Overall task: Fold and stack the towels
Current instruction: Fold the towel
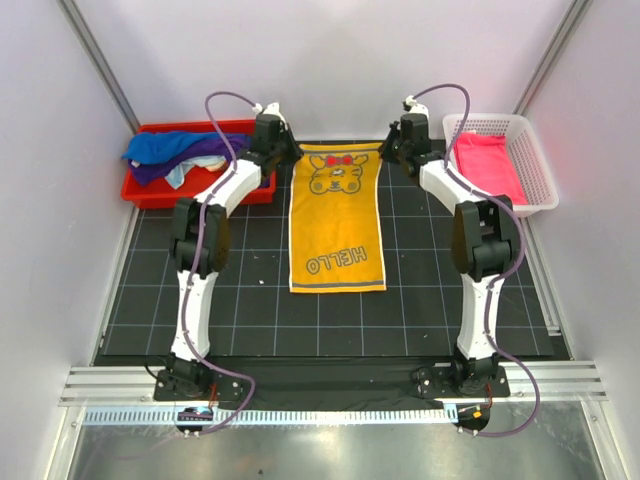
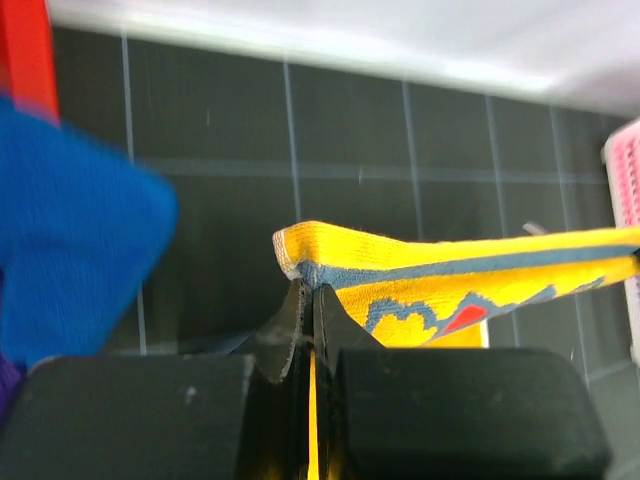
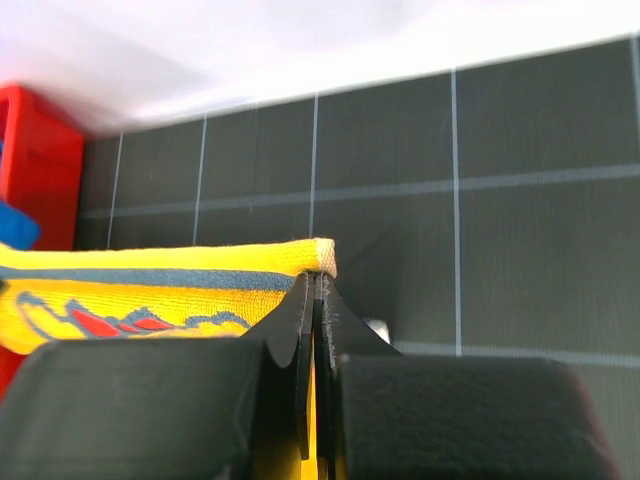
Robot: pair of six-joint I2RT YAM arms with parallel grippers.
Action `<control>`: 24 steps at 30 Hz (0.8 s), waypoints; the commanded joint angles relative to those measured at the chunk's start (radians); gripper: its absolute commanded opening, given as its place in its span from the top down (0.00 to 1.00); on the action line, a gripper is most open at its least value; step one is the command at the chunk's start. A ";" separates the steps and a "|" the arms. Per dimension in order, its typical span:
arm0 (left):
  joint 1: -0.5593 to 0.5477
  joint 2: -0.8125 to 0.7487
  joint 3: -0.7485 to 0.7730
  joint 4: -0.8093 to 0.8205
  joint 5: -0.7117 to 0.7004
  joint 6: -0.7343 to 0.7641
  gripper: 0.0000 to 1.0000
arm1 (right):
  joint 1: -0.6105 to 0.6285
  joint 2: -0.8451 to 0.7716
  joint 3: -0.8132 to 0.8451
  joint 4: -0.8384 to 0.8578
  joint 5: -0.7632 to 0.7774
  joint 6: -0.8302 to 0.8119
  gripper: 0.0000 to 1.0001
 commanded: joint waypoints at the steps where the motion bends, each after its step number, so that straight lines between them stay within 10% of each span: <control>1: 0.022 -0.137 -0.111 0.090 0.022 -0.026 1.00 | -0.015 -0.141 -0.068 0.064 0.011 0.019 0.99; 24: -0.060 -0.526 -0.720 0.158 0.012 -0.075 1.00 | 0.099 -0.509 -0.556 -0.015 0.049 0.041 0.99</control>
